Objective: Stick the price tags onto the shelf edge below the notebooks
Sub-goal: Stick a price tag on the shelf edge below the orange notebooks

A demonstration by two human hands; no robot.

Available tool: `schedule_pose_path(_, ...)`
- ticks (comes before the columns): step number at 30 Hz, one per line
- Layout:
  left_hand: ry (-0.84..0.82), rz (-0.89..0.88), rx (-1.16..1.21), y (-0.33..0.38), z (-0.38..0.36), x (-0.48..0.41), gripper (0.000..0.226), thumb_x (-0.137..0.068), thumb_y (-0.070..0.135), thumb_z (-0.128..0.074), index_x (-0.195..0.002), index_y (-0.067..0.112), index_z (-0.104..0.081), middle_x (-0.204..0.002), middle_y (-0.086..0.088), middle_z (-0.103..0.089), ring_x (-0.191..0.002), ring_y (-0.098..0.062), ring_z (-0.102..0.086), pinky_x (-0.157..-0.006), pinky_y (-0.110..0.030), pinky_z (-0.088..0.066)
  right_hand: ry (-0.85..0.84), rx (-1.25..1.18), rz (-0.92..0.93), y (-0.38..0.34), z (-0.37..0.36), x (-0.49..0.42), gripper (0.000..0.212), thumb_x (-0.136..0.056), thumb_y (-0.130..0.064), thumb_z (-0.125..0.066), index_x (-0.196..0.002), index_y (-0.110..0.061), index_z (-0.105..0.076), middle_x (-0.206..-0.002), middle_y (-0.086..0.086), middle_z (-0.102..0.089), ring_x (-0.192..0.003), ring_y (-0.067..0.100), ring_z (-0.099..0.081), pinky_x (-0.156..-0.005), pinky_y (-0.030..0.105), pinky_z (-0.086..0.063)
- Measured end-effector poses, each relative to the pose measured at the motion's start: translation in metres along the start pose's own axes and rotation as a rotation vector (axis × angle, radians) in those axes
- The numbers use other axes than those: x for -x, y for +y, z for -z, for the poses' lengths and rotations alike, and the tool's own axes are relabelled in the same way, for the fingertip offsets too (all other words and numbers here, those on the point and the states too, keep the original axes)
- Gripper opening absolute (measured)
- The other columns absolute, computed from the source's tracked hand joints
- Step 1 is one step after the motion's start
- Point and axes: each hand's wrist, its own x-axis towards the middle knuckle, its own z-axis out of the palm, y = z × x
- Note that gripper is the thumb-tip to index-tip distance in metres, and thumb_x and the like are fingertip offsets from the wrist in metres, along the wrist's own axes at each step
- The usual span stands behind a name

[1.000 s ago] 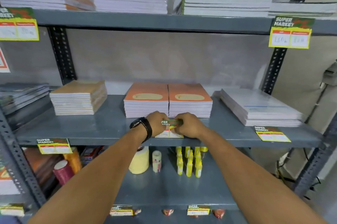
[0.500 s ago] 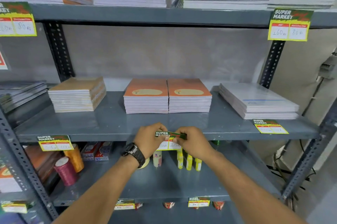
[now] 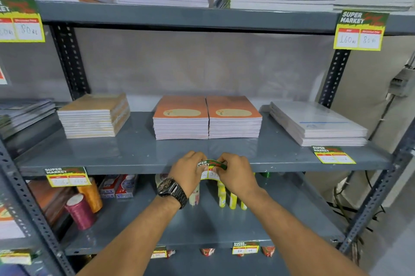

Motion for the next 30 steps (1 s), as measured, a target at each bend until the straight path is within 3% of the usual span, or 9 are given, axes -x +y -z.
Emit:
schedule_pose_path(9,0.035,-0.041,-0.167,-0.003,0.003,-0.002,0.011,-0.088,0.034,-0.057,-0.097,0.029,-0.059,-0.096,0.006,-0.065,-0.091,-0.024,-0.055,-0.068,-0.039,-0.051,0.060,0.230,0.088,-0.001,-0.006,0.004,0.009,-0.081,-0.021,-0.065,-0.081,-0.015,-0.057,-0.079,0.004,-0.065,-0.073,0.028,-0.059,-0.056,0.033,-0.043)
schedule_pose_path(11,0.059,-0.061,-0.202,-0.006,0.003,-0.002,0.011,-0.084,0.034,-0.062,-0.094,0.030,-0.061,-0.092,0.006,-0.067,-0.088,-0.025,-0.054,-0.072,-0.038,-0.047,0.100,0.270,0.144,-0.002,-0.008,0.004,0.010,-0.077,-0.016,-0.067,-0.082,-0.014,-0.059,-0.083,0.004,-0.060,-0.077,0.027,-0.055,-0.060,0.032,-0.037)
schedule_pose_path(14,0.102,-0.072,-0.263,-0.010,0.002,-0.002,0.014,-0.081,0.039,-0.065,-0.091,0.030,-0.062,-0.085,0.007,-0.069,-0.085,-0.026,-0.055,-0.075,-0.039,-0.039,0.130,0.294,0.165,-0.001,-0.012,0.005,0.017,-0.074,-0.013,-0.068,-0.090,-0.015,-0.063,-0.090,0.004,-0.058,-0.083,0.028,-0.053,-0.070,0.037,-0.042)
schedule_pose_path(20,0.027,-0.081,-0.161,-0.016,0.007,0.001,0.017,-0.088,0.035,-0.059,-0.104,0.032,-0.059,-0.102,0.008,-0.067,-0.094,-0.023,-0.054,-0.083,-0.038,-0.038,0.134,0.292,0.124,0.003,-0.016,0.006,0.028,-0.077,-0.045,-0.064,-0.097,-0.025,-0.063,-0.096,-0.005,-0.059,-0.092,0.021,-0.048,-0.080,0.037,-0.040)
schedule_pose_path(25,-0.001,-0.119,-0.132,-0.024,0.010,-0.002,0.020,-0.086,0.034,-0.061,-0.106,0.032,-0.059,-0.102,0.008,-0.068,-0.094,-0.023,-0.055,-0.082,-0.038,-0.041,0.169,0.353,0.137,0.002,-0.017,0.002,0.021,-0.081,-0.042,-0.067,-0.092,-0.024,-0.064,-0.092,-0.004,-0.063,-0.089,0.025,-0.052,-0.076,0.039,-0.039)
schedule_pose_path(30,0.004,-0.116,-0.055,-0.023,0.011,-0.003,0.031,-0.078,0.037,-0.062,-0.108,0.033,-0.058,-0.106,0.012,-0.068,-0.098,-0.022,-0.057,-0.086,-0.038,-0.042,0.149,0.326,0.128,0.002,-0.015,0.005,0.030,-0.081,-0.051,-0.065,-0.096,-0.025,-0.065,-0.093,-0.006,-0.062,-0.091,0.023,-0.052,-0.080,0.038,-0.039)
